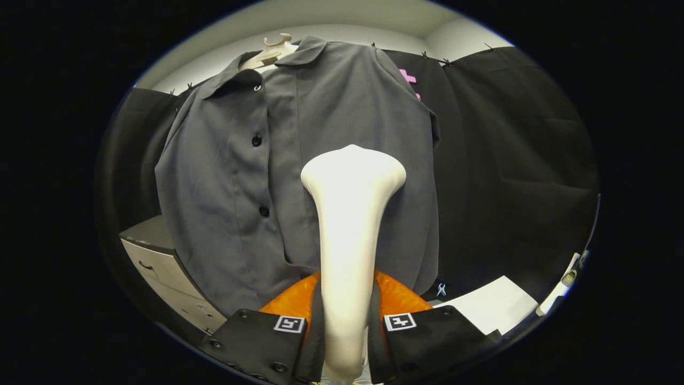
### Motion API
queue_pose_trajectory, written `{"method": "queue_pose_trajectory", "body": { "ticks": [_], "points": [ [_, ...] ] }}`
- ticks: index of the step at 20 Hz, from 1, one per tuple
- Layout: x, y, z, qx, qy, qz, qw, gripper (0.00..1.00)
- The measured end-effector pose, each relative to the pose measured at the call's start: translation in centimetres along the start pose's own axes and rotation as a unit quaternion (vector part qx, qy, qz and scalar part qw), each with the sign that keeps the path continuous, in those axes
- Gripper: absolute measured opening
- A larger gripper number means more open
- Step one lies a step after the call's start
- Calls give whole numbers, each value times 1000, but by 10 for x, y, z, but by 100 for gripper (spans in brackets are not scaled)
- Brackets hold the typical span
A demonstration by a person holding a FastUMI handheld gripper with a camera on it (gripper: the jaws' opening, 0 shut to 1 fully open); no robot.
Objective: Iron the clothes twice with a garment steamer, once on the left side and once on the right side.
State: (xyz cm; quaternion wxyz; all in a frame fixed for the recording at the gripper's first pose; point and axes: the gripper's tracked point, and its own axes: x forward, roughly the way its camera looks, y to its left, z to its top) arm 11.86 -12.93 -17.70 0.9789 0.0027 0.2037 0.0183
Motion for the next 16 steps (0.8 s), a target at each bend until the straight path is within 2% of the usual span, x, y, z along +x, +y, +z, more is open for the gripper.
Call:
{"method": "queue_pose_trajectory", "body": {
  "ticks": [11, 16],
  "points": [
    [0, -13, -80, 17, 43, -3, 999, 40],
    [-5, -20, -100, 29, 58, -9, 998, 40]
  ]
}}
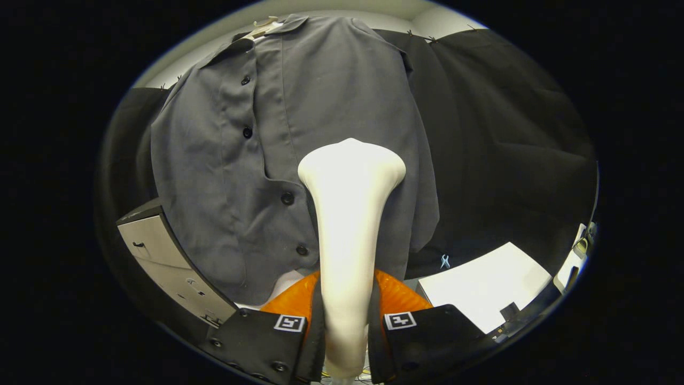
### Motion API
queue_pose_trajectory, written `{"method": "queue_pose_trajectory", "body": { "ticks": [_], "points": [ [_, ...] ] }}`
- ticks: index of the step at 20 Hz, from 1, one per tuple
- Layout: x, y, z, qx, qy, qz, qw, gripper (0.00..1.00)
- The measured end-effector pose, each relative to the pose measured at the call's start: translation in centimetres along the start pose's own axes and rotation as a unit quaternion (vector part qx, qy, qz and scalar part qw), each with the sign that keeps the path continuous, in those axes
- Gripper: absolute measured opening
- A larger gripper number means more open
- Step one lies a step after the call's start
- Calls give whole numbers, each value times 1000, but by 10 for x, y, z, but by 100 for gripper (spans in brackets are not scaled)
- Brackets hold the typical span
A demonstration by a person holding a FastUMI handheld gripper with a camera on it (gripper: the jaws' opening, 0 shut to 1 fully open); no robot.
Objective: Iron the clothes twice with a garment steamer, once on the left side and once on the right side.
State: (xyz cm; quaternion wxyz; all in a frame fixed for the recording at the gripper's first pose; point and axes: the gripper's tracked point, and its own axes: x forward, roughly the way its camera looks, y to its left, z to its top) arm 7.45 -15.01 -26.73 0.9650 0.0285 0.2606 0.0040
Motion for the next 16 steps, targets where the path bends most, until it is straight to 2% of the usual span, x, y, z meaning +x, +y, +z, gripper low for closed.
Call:
{"method": "queue_pose_trajectory", "body": {
  "ticks": [9, 16],
  "points": [
    [-22, -2, 4, -3, -7, -18, 1000, 40],
    [-75, 21, 31, -6, -36, -26, 999, 40]
  ]
}}
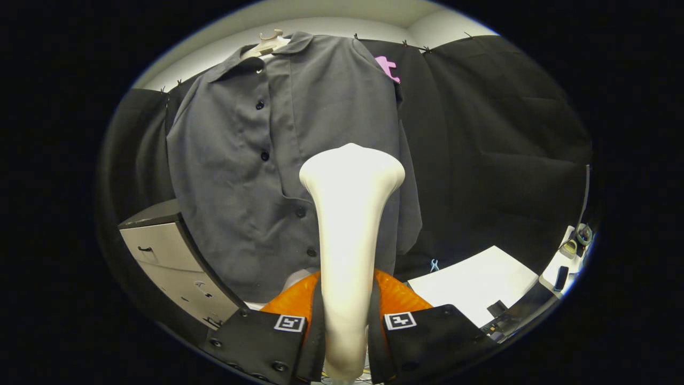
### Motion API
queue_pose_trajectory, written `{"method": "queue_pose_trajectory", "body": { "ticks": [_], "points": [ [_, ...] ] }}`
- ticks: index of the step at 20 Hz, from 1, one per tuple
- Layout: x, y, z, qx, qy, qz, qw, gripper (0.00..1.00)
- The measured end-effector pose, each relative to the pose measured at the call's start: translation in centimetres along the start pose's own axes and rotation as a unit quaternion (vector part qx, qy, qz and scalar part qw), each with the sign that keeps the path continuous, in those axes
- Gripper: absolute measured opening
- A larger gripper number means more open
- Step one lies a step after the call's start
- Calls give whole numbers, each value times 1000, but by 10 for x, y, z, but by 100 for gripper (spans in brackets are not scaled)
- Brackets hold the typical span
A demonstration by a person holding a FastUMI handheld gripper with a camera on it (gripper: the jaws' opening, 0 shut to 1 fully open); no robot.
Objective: Iron the clothes twice with a garment steamer, once on the left side and once on the right side.
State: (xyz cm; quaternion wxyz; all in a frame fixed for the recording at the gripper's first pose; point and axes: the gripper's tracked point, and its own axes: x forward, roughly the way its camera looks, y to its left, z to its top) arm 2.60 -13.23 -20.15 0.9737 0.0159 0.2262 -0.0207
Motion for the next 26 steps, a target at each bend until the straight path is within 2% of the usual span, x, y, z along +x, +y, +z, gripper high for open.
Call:
{"method": "queue_pose_trajectory", "body": {
  "ticks": [13, 26],
  "points": [
    [-131, 93, 91, -32, -97, 58, 993, 40],
    [-197, 124, 130, -45, -164, 85, 982, 40]
  ]
}}
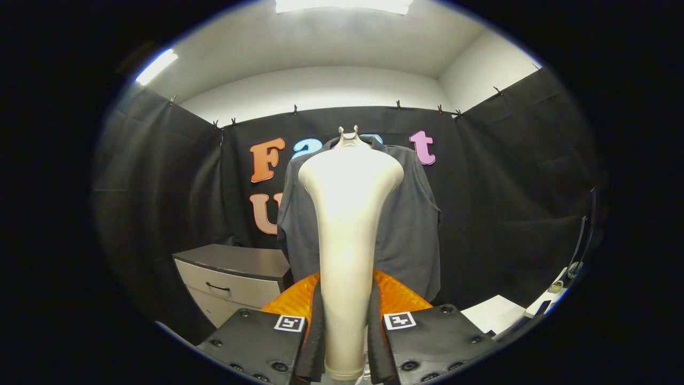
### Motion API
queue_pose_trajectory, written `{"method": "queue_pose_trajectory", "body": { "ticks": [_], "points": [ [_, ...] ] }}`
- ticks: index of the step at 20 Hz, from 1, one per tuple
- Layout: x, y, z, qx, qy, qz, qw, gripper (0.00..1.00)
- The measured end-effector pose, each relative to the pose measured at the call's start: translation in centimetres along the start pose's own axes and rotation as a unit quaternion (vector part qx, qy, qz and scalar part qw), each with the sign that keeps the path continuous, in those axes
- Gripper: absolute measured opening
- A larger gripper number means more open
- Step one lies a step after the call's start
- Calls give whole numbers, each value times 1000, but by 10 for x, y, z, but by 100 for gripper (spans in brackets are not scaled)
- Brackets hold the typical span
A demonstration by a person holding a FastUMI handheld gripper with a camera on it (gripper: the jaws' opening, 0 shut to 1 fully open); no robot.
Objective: Iron the clothes twice with a garment steamer, once on the left side and once on the right side.
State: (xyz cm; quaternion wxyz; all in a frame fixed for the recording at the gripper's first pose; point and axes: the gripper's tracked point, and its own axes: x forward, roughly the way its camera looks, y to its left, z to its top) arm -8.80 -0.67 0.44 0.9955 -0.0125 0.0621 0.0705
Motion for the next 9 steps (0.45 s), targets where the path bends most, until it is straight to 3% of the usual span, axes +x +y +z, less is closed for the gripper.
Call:
{"method": "queue_pose_trajectory", "body": {
  "ticks": [9],
  "points": [
    [1, -2, 1, 0, -8, -6, 1000, 40]
  ]
}}
